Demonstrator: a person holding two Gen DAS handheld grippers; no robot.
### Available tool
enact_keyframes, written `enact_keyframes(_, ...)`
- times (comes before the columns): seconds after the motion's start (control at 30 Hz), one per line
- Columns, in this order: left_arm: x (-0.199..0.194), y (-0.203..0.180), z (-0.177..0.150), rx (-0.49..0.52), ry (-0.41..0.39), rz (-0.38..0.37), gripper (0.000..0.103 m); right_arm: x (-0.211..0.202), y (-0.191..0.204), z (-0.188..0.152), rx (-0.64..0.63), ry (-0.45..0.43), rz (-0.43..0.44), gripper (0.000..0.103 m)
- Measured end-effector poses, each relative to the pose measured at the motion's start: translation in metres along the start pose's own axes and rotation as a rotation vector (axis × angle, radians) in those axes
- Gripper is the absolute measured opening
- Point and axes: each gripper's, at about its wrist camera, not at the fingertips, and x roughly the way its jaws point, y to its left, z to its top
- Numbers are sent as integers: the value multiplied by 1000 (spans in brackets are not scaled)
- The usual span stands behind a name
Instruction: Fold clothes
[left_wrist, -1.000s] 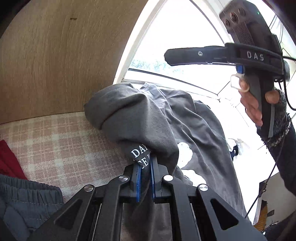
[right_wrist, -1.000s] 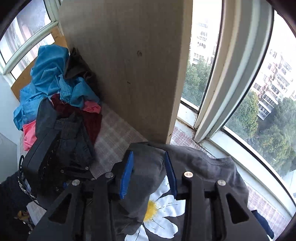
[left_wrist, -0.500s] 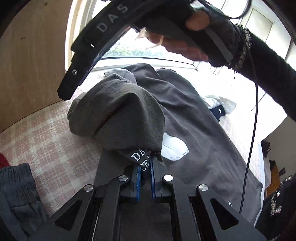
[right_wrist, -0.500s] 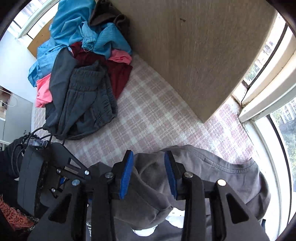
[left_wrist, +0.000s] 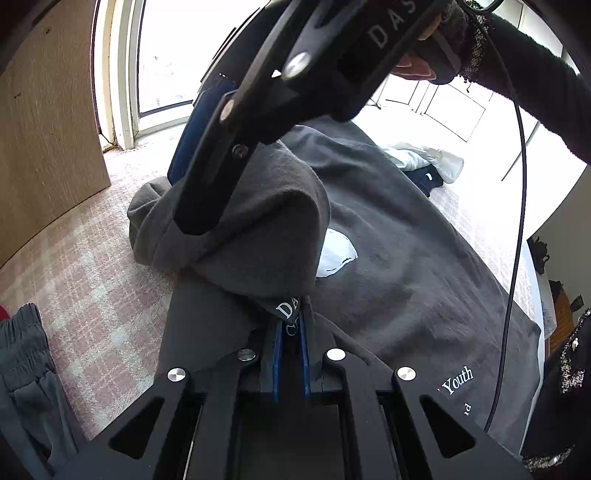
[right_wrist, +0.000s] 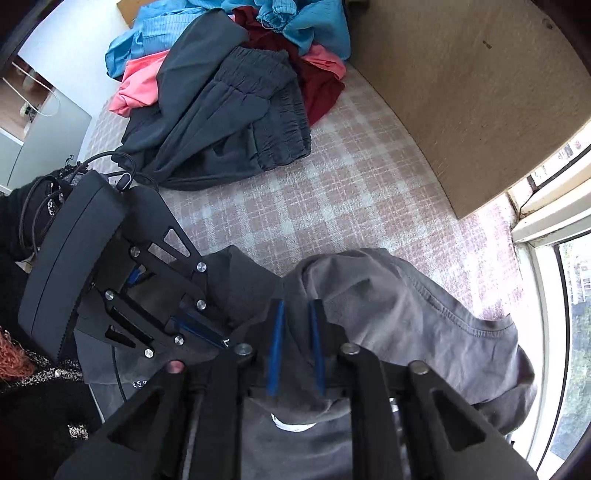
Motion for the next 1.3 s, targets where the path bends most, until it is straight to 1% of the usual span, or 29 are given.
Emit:
enact_keyframes(0.07, -3, 0, -2, -2, 0, 2, 7, -6, 7, 1, -31, 0, 13, 7)
enact_keyframes(0.2, -11, 3, -9, -19, -4, 2, 7, -24, -4, 8, 23, -76, -27, 7)
enact_keyframes(0.27, -13, 4, -11, -29, 0, 1, 7, -39, -25, 14, 106, -175, -83, 5)
enact_keyframes(0.37, -23, 12, -12, -45, -12, 38, 7, -40, -68, 18, 285, -288, -166, 5)
enact_keyframes(0.4, -25, 19, -12, -78, -21, 35, 7, -39, -83, 19, 347, -323, -193, 6)
enact_keyframes(0.43, -25, 26, -13, -107, -20, 42, 7, -38, -97, 20, 409, -358, -221, 8)
enact_keyframes(0.47, -26, 34, -14, -137, -19, 50, 7, -40, -104, 18, 444, -387, -211, 9)
enact_keyframes(0.5, -26, 41, -15, -167, -18, 57, 6, -44, -105, 14, 463, -412, -179, 14)
enact_keyframes(0.57, -31, 49, -16, -191, -14, 73, 6, -52, -107, 7, 500, -462, -115, 27)
enact_keyframes(0.6, -35, 55, -16, -208, -16, 72, 6, -61, -109, 0, 517, -498, -105, 38)
enact_keyframes(0.63, -42, 60, -14, -217, -29, 81, 6, -73, -112, -10, 538, -538, -120, 43)
enact_keyframes(0.7, -55, 72, -9, -241, -55, 113, 6, -92, -121, -35, 606, -593, -155, 44)
enact_keyframes(0.73, -60, 77, -6, -258, -63, 123, 5, -97, -129, -49, 646, -592, -168, 46)
enact_keyframes(0.8, -65, 88, 2, -273, -77, 140, 5, -97, -145, -76, 720, -536, -225, 46)
enact_keyframes(0.83, -63, 93, 8, -271, -75, 121, 5, -94, -156, -90, 761, -501, -251, 46)
enact_keyframes(0.87, -61, 98, 13, -269, -74, 101, 12, -89, -168, -103, 801, -468, -272, 46)
enact_keyframes(0.9, -57, 106, 19, -300, -72, 96, 13, -84, -179, -115, 837, -435, -293, 46)
enact_keyframes(0.93, -54, 114, 25, -329, -68, 69, 16, -77, -191, -126, 864, -401, -304, 46)
enact_keyframes(0.97, -50, 121, 31, -358, -65, 43, 18, -70, -204, -133, 883, -364, -301, 46)
enact_keyframes(1.0, -47, 129, 37, -387, -62, 16, 22, -62, -215, -139, 896, -335, -293, 46)
enact_keyframes(1.07, -40, 136, 50, -401, -57, 18, 32, -50, -231, -147, 912, -312, -264, 46)
enact_keyframes(1.13, -33, 144, 64, -415, -52, 21, 37, -40, -240, -148, 915, -307, -222, 46)
enact_keyframes(1.17, -28, 146, 70, -429, -45, 24, 37, -36, -243, -149, 909, -307, -206, 46)
enact_keyframes(1.23, -17, 149, 79, -450, -35, 2, 38, -25, -241, -146, 876, -295, -191, 46)
enact_keyframes(1.27, -11, 150, 83, -450, -31, 14, 38, -20, -238, -143, 853, -286, -191, 46)
enact_keyframes(1.3, -4, 149, 87, -442, -20, 36, 38, -15, -234, -141, 833, -271, -196, 44)
